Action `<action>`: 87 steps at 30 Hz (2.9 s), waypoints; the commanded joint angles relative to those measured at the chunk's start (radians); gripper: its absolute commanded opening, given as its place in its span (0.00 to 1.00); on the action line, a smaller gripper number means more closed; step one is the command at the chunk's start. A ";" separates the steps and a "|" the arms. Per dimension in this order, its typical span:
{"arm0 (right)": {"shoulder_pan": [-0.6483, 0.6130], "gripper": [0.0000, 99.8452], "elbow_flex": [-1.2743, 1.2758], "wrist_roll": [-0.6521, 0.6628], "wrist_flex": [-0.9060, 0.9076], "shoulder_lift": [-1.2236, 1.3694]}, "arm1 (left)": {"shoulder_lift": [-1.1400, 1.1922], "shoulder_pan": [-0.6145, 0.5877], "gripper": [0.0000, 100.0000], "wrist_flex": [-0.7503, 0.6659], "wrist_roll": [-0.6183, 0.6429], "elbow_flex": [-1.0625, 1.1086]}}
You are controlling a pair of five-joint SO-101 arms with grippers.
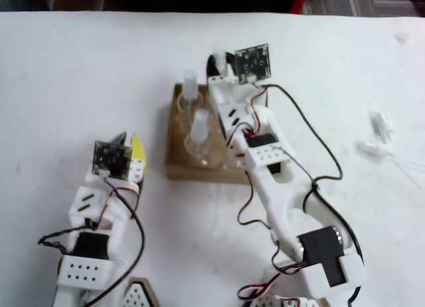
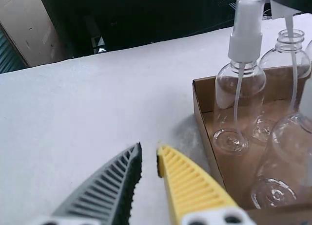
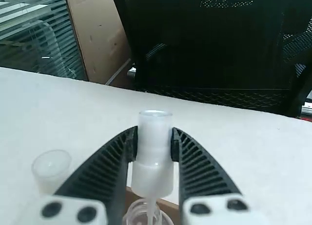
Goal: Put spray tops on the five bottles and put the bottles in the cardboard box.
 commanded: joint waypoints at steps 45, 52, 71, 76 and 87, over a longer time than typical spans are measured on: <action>-0.019 0.16 0.149 -0.009 -0.074 -0.205 | -0.012 0.002 0.06 -0.021 -0.011 -0.006; 0.004 0.16 0.147 -0.009 0.041 -0.375 | -0.012 0.002 0.06 -0.020 -0.011 -0.006; 0.512 0.02 -0.330 -0.011 0.903 -0.429 | -0.012 0.002 0.06 -0.018 -0.011 -0.006; 0.700 0.02 -0.437 -0.011 0.978 -0.318 | -0.012 0.002 0.06 -0.018 -0.011 -0.006; 0.855 0.02 -0.723 0.302 0.980 0.248 | -0.010 0.001 0.06 -0.017 -0.017 -0.003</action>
